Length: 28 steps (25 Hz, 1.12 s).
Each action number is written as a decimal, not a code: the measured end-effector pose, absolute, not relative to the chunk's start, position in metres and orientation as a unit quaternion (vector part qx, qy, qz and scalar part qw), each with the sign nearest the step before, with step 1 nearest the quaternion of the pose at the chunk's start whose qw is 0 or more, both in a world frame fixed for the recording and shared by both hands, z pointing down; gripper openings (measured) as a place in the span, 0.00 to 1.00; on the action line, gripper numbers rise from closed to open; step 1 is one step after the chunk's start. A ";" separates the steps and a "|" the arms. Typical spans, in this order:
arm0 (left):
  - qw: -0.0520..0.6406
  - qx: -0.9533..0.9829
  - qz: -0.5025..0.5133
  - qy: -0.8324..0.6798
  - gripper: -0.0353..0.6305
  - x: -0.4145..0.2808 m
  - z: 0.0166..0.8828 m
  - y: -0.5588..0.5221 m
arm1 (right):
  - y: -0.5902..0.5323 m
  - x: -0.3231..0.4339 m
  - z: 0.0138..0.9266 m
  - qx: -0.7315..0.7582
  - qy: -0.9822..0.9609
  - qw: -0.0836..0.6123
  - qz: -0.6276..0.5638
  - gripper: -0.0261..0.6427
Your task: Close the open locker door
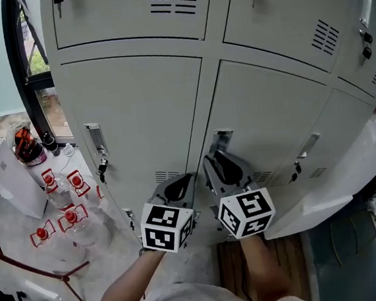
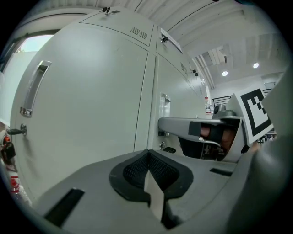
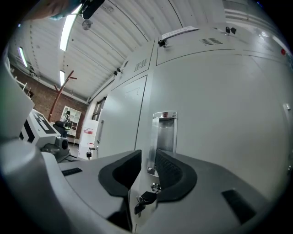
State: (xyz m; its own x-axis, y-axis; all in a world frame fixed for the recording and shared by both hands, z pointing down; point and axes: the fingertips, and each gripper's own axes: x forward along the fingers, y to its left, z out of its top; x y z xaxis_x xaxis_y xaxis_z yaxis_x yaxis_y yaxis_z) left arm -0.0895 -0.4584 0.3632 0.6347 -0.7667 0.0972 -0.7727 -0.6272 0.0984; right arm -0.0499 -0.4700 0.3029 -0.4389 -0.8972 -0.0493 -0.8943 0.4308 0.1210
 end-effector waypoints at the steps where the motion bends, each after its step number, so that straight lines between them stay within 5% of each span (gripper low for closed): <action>1: 0.065 0.902 0.023 -0.426 0.06 -0.088 0.363 -0.456 | -0.468 -0.050 0.302 0.528 -0.847 0.009 -0.064 0.15; 28: 0.070 0.897 0.026 -0.435 0.06 -0.039 0.348 -0.381 | -0.368 0.005 0.310 0.525 -0.850 0.018 -0.046 0.08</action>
State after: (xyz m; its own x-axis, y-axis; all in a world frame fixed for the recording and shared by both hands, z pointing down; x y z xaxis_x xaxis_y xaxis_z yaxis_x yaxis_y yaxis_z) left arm -0.0389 -0.3808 0.3483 0.6202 -0.7770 0.1073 -0.7843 -0.6118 0.1029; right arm 0.0047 -0.3684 0.3104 -0.4482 -0.8937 -0.0182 -0.8904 0.4445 0.0978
